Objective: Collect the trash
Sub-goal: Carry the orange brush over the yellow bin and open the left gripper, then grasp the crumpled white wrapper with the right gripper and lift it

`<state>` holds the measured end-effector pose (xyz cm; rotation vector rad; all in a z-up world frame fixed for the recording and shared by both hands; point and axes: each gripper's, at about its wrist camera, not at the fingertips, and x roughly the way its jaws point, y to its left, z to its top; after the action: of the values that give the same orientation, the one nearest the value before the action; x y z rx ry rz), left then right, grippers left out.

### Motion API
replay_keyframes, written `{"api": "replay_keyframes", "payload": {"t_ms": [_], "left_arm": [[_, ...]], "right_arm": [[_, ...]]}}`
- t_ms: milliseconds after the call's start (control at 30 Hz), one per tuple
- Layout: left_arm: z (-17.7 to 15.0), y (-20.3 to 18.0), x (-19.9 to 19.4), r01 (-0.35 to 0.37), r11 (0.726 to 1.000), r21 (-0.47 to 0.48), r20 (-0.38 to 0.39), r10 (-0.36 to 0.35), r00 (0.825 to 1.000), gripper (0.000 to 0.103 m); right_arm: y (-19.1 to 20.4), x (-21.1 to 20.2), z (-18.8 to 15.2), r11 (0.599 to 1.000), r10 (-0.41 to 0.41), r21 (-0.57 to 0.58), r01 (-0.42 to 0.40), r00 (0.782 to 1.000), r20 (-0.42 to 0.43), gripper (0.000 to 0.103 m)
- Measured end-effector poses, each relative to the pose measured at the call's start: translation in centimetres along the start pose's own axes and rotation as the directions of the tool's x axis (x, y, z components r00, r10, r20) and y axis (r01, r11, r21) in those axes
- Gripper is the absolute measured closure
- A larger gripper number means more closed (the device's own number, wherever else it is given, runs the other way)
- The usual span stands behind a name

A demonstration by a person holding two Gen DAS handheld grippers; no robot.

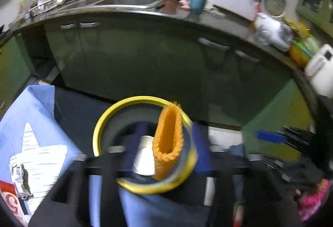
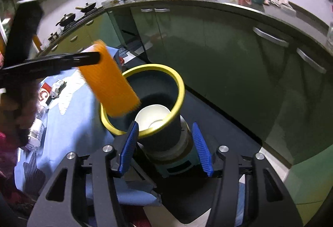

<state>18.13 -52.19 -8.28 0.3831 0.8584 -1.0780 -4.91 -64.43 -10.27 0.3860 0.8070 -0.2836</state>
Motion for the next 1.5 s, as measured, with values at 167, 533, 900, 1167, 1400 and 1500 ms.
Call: {"api": "replay_keyframes", "payload": {"t_ms": [167, 533, 900, 1167, 1400, 1500], "left_arm": [[0.3, 0.5, 0.2, -0.029, 0.999, -0.041, 0.029, 0.031, 0.999, 0.029], [-8.5, 6.1, -23.0, -0.292, 0.943, -0.162, 0.291, 0.328, 0.899, 0.013], [-24.2, 16.1, -34.5, -0.57, 0.69, -0.447, 0.152, 0.686, 0.711, 0.012], [-29.6, 19.4, -35.5, -0.581, 0.639, -0.504, 0.09, 0.708, 0.701, 0.012], [-30.8, 20.2, -34.9, -0.6, 0.634, -0.488, 0.09, 0.72, 0.688, 0.01], [-31.3, 20.5, -34.8, -0.595, 0.633, -0.495, 0.09, 0.718, 0.69, 0.01]], "right_arm": [[-0.3, -0.3, -0.5, 1.0, -0.002, 0.009, 0.002, 1.0, 0.002, 0.049], [5.9, 1.3, 0.5, 0.991, 0.078, -0.109, -0.08, 0.997, -0.023, 0.048], [24.4, 5.8, 3.2, 0.851, 0.309, -0.382, -0.36, 0.932, -0.191, 0.048], [34.1, 14.1, 8.4, 0.83, 0.319, -0.355, -0.43, 0.888, -0.331, 0.05], [38.0, 20.6, 10.3, 0.888, 0.171, -0.335, -0.314, 0.903, -0.394, 0.057], [38.4, 22.1, 10.2, 0.903, 0.14, -0.321, -0.285, 0.903, -0.407, 0.057]]}}
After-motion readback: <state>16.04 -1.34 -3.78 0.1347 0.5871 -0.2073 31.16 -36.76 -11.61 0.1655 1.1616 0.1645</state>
